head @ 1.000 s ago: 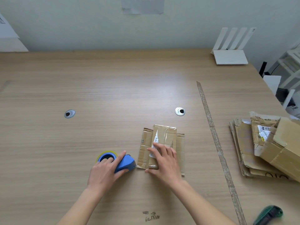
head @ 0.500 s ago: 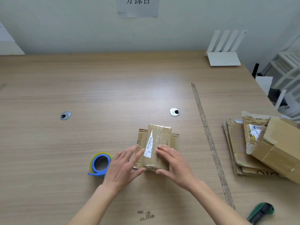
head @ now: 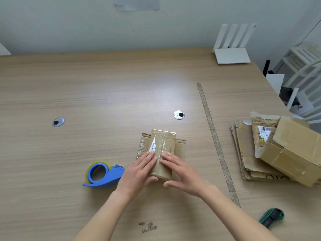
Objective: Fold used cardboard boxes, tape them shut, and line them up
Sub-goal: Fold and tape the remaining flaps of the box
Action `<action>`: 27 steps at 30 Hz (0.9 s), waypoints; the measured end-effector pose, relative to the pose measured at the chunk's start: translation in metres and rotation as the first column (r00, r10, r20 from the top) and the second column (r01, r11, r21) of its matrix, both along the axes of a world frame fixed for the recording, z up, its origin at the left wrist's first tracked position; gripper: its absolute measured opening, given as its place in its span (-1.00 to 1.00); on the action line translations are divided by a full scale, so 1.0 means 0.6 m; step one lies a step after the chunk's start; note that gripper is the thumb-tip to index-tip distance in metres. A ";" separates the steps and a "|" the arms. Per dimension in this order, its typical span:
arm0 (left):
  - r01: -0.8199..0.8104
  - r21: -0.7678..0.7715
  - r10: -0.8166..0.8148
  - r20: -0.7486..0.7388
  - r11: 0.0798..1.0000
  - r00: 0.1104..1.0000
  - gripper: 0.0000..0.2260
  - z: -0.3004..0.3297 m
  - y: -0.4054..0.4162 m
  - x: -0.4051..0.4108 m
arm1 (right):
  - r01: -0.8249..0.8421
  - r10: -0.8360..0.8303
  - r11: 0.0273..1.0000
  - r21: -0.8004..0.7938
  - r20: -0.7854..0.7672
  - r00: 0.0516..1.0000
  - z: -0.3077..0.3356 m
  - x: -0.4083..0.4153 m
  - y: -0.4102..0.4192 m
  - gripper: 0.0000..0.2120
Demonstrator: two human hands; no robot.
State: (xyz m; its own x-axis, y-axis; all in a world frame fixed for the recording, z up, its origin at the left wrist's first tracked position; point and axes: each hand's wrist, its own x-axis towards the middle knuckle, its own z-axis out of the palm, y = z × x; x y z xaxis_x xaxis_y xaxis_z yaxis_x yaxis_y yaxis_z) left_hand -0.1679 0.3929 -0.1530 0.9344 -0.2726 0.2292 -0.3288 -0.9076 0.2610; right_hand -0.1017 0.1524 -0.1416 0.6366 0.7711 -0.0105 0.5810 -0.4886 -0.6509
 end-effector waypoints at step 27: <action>-0.233 -0.276 0.139 -0.321 0.932 0.937 -0.47 0.042 -0.020 0.022 | -0.009 0.012 1.000 -0.030 0.105 0.994 0.032 0.057 -0.005 -0.57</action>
